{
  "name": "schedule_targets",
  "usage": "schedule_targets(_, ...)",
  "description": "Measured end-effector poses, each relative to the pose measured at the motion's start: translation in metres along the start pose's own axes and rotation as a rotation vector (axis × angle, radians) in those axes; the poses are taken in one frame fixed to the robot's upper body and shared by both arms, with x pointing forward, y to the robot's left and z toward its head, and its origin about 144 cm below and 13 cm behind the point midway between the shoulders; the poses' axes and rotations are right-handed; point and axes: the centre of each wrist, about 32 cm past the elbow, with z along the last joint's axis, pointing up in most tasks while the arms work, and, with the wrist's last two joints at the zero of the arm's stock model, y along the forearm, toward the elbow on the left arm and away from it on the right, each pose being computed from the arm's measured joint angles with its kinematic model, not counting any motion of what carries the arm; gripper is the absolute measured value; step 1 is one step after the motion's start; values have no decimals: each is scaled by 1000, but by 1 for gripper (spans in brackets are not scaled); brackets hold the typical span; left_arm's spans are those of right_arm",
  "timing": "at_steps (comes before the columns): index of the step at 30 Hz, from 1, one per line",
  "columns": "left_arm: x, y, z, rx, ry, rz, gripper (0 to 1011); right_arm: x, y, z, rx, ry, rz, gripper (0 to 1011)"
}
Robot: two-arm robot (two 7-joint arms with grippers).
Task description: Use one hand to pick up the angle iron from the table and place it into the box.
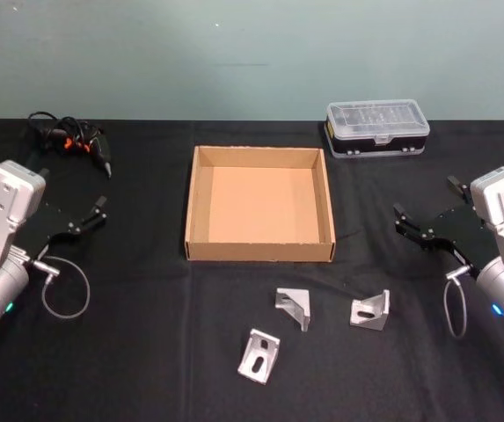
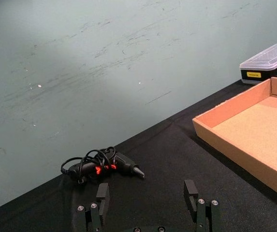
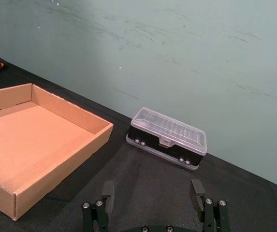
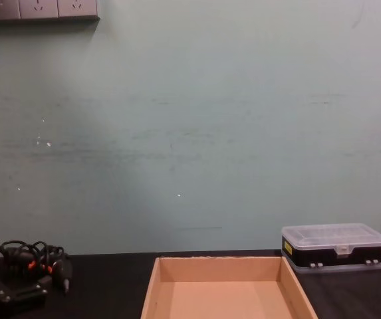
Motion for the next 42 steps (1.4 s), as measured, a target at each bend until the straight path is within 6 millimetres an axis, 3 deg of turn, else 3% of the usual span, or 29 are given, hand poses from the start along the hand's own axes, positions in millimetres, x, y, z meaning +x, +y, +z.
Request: schedule_targets(42,0,0,0,0,0,0,1011,1,-2,0,5,5,-5,1002)
